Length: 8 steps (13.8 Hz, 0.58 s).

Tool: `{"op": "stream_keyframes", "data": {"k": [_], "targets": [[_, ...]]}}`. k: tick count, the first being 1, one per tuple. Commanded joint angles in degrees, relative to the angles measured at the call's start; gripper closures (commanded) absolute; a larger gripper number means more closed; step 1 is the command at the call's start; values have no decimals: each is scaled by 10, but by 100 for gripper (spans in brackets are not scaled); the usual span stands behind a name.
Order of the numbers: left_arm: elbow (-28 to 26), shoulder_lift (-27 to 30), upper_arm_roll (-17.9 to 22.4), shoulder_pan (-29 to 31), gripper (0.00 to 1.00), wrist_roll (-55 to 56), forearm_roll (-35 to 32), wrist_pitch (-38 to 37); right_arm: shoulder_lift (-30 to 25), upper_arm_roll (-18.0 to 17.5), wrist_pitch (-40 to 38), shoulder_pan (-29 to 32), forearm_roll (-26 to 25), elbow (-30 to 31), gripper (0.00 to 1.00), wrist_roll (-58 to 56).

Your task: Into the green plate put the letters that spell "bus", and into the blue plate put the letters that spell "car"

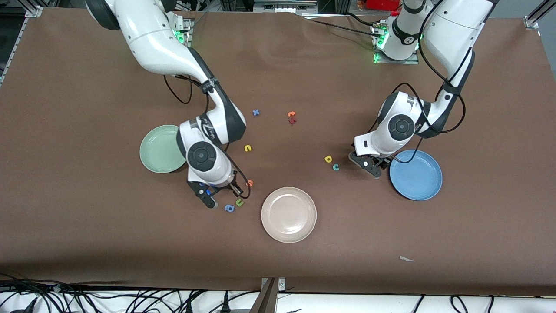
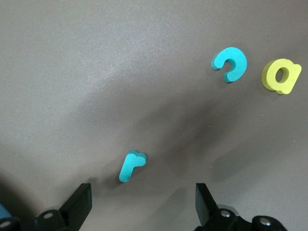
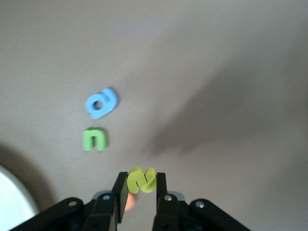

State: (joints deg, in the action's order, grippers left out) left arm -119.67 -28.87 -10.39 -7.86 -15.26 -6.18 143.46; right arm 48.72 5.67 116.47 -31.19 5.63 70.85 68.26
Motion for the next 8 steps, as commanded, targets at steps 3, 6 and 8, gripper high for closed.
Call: {"op": "stream_keyframes", "data": {"k": [3, 6, 8], "targets": [[-14, 12, 5, -8, 17, 2, -8, 16, -126, 53, -48, 3, -5, 198, 84, -166], [-14, 0, 5, -18, 18, 34, -9, 33, -202, 78, -15, 3, -7, 335, 83, -224], [-13, -1, 5, -22, 21, 39, -9, 34, -234, 101, -10, 3, -7, 394, 83, -263]]}}
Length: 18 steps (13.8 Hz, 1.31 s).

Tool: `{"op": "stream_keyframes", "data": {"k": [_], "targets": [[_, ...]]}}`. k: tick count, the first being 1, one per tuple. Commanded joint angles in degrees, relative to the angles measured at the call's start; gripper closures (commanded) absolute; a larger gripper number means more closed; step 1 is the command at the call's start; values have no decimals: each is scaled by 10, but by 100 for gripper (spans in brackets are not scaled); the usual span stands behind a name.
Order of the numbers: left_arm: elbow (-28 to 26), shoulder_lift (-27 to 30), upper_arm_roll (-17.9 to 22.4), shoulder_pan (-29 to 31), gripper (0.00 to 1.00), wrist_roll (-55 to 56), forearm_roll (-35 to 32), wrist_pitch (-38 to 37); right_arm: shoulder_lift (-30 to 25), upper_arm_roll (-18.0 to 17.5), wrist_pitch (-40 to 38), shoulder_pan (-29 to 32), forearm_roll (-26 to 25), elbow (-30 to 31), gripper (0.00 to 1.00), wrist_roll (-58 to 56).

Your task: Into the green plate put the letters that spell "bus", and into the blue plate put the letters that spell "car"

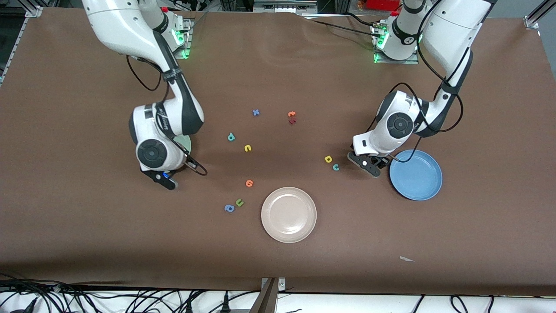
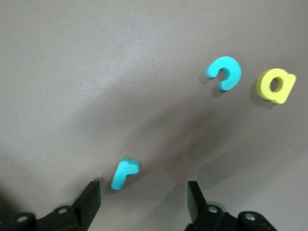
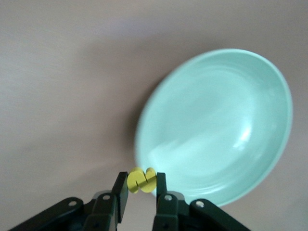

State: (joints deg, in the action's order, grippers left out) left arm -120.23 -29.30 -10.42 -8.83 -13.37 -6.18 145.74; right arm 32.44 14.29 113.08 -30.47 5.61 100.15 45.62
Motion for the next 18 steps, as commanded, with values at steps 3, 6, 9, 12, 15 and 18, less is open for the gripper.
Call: {"op": "stream_keyframes", "data": {"k": [3, 6, 9, 12, 15, 18], "targets": [[-7, -1, 6, -12, 26, 24, -10, 11, -54, 22, 41, -4, -5, 123, 82, -50], [-7, -1, 7, -10, 38, 24, -12, 11, -44, 22, 45, -5, -6, 126, 64, -50], [-5, -3, 7, -6, 42, 23, -12, 11, -50, 20, 40, -8, -5, 121, 0, -42], [10, -11, 8, -4, 46, 23, -12, 11, -66, 14, 39, -22, 4, 113, 1, 1], [11, -13, 8, -3, 52, 24, -12, 11, -67, -46, 48, -44, 3, 81, 1, 120], [11, -14, 8, -2, 64, 24, -12, 11, -64, -91, 71, -53, 1, 52, 1, 113]]}}
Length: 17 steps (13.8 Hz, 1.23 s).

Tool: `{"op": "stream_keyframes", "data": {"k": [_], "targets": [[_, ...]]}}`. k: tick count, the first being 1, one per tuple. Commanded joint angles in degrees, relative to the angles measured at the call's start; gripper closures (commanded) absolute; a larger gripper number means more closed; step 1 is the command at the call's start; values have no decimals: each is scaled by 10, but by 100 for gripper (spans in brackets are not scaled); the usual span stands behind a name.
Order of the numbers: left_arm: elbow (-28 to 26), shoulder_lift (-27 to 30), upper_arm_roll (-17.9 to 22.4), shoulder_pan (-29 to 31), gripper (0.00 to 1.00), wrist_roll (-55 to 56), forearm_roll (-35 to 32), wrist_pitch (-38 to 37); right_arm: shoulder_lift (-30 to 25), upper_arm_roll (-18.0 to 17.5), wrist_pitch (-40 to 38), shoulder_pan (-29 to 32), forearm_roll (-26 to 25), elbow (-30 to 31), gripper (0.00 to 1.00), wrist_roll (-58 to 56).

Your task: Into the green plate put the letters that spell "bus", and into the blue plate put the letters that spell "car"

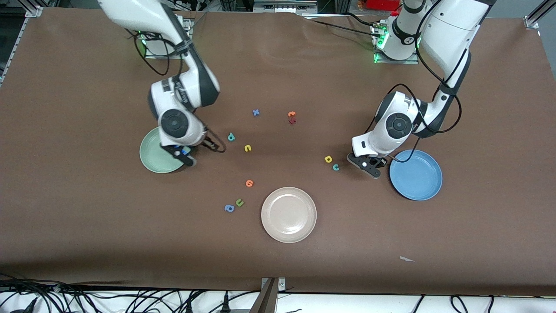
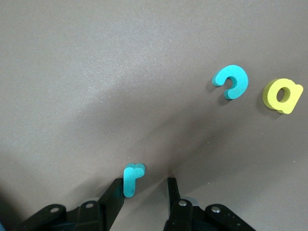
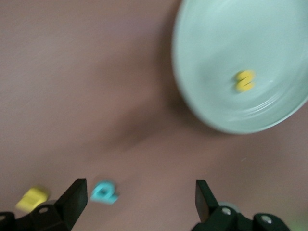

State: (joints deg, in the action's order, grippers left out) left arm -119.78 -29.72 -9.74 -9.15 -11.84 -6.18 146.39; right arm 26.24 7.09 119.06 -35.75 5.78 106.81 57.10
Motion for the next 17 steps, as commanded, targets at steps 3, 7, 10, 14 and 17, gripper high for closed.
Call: {"op": "stream_keyframes", "data": {"k": [3, 7, 10, 14, 17], "targets": [[6, -10, 2, 4, 74, 9, -12, 8, 8, -59, 76, -7, -3, -26, 0, -117], [5, -11, 2, 5, 85, 9, -13, 21, 56, -59, 171, -43, -16, -23, 2, -160], [5, 5, 3, 19, 96, 9, -14, 14, 65, -58, 183, -48, -16, -6, 25, -225], [7, 54, 8, 29, 99, 9, -8, -53, 86, -58, 197, -49, -38, -7, 43, -240], [62, 84, 13, 58, 100, 2, -8, -181, 87, -57, 214, -45, -39, -8, 51, -261]]}}
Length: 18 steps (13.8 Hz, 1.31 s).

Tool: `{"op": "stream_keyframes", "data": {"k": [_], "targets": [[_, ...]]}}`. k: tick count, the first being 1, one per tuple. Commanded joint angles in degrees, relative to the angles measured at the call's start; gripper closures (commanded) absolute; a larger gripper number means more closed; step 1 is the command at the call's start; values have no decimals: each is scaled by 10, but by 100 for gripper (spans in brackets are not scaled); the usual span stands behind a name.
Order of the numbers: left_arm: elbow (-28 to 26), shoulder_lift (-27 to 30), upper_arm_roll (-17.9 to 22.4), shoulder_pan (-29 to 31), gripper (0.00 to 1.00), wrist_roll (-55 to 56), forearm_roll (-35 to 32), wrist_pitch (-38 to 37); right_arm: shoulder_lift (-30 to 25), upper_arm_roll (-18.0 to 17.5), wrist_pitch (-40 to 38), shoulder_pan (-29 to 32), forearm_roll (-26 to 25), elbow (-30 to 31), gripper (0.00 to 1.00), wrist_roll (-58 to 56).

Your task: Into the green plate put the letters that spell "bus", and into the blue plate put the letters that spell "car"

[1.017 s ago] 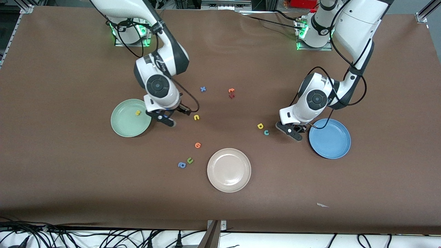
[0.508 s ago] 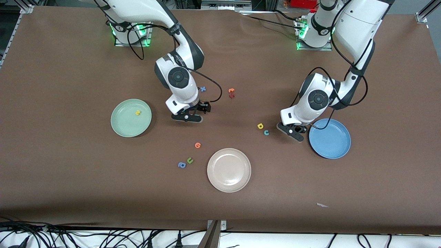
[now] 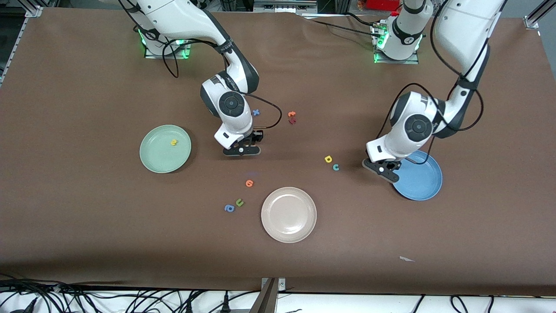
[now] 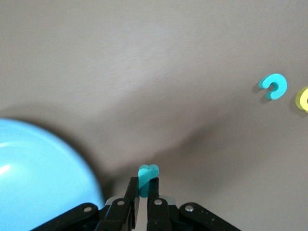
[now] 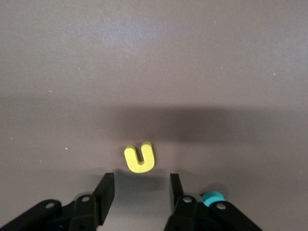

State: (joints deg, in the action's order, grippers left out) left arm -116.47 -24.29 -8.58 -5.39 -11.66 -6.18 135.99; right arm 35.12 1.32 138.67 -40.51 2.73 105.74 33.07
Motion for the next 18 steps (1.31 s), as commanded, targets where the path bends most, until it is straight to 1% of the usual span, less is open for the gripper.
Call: {"op": "stream_keyframes", "data": {"k": [1, 3, 4, 5, 6, 7, 8, 9, 10, 11, 12, 13, 15, 16, 18], "targets": [[45, 29, 6, 34, 100, -2, -10, -102, 3, 1, 24, 3, -8, 3, 51, -22], [51, 18, 18, 52, 100, -9, -15, -104, 11, 1, 25, 3, -8, 3, 54, -26], [51, 11, 29, 61, 100, -17, -16, -104, 13, 1, 29, 3, -8, 1, 56, -27], [51, 6, 48, 64, 99, -26, -16, -104, 13, 1, 39, 3, -8, 1, 57, -27], [51, 1, 60, 64, 93, -32, -16, -104, 14, 1, 46, 3, -8, 2, 57, -28], [52, -7, 61, 65, 53, -34, -16, -102, 16, 1, 49, 3, -8, 2, 58, -28], [52, -8, 61, 65, 4, -30, -16, -100, 16, 1, 50, 3, -8, 1, 61, -28], [64, -8, 61, 64, 0, -14, -6, -100, 20, 1, 50, 3, -8, 1, 67, -28], [67, -7, 59, 64, 0, 27, 3, -101, 22, 1, 50, 3, -8, 3, 71, -28], [66, -6, 54, 56, 0, 73, 9, -101, 22, 1, 50, 3, -7, 3, 81, -27], [67, -7, 46, 46, 0, 104, 13, -101, 21, 1, 50, 3, -8, 2, 85, -27], [67, -7, 40, 36, 0, 143, 33, -101, 20, 2, 49, 3, -7, 2, 91, -27], [67, -12, 38, -6, 0, 237, 90, -100, 4, 8, 43, 4, -7, 1, 91, -31], [69, -19, 38, -29, 0, 293, 112, -100, -11, 19, 32, 3, -5, 2, 91, -29], [98, -40, 38, -72, 0, 400, 122, -86, -50, 56, -42, 4, -5, -1, 91, -37]]}}
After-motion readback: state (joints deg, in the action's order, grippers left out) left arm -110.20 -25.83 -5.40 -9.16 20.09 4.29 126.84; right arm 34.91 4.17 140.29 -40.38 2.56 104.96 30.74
